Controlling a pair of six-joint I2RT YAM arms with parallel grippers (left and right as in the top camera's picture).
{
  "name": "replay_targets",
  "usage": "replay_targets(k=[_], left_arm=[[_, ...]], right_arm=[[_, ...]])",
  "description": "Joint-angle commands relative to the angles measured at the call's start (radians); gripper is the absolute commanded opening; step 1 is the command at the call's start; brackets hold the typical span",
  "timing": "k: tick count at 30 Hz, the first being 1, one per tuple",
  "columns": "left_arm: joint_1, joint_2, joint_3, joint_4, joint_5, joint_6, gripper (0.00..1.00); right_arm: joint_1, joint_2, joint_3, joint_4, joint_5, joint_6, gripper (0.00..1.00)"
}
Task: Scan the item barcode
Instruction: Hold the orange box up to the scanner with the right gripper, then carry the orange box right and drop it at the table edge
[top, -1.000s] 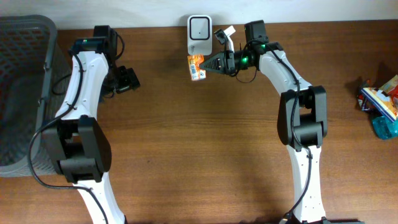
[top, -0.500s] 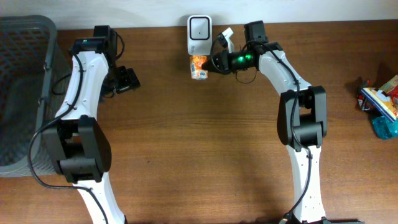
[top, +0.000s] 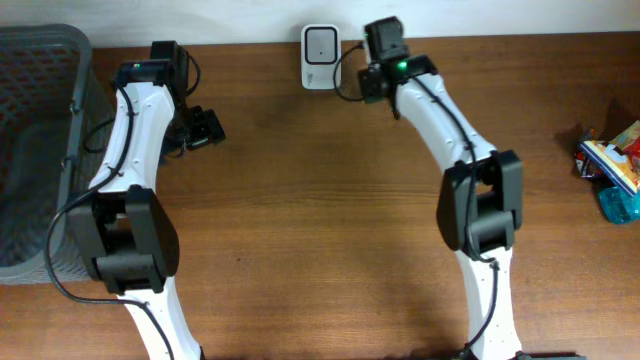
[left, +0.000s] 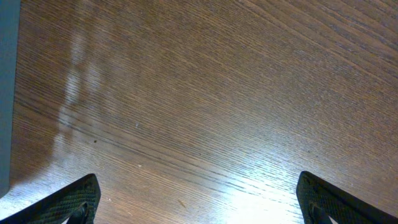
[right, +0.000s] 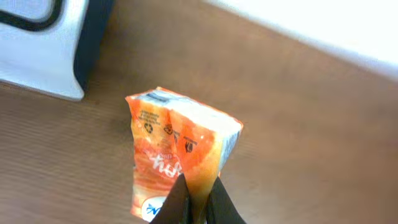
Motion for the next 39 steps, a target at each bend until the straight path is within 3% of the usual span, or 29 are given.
replay_targets(k=[1, 8, 13, 17, 33, 39], left_arm=[[0.001, -0.006, -0.005, -0.001, 0.007, 0.0, 0.99], [0.001, -0.006, -0.005, -0.001, 0.007, 0.0, 0.99], [0.001, -0.006, -0.005, -0.001, 0.007, 0.0, 0.99], [0.001, -0.006, -0.005, -0.001, 0.007, 0.0, 0.99], [0.001, -0.006, -0.005, -0.001, 0.007, 0.001, 0.99], [0.001, -0.006, -0.005, -0.001, 0.007, 0.0, 0.99]], right_arm=[[0.074, -0.023, 0.013, 0.114, 0.297, -0.327, 0.04], [0.115, -0.01, 0.013, 0.432, 0.23, -0.558, 0.04], [0.116, 0.035, 0.013, 0.471, 0.143, -0.823, 0.04], [0.122, 0.086, 0.013, 0.572, 0.142, -0.917, 0.04], [0.157, 0.142, 0.013, 0.735, 0.155, -0.912, 0.04], [0.157, 0.141, 0.014, 0.737, 0.251, -0.78, 0.04]])
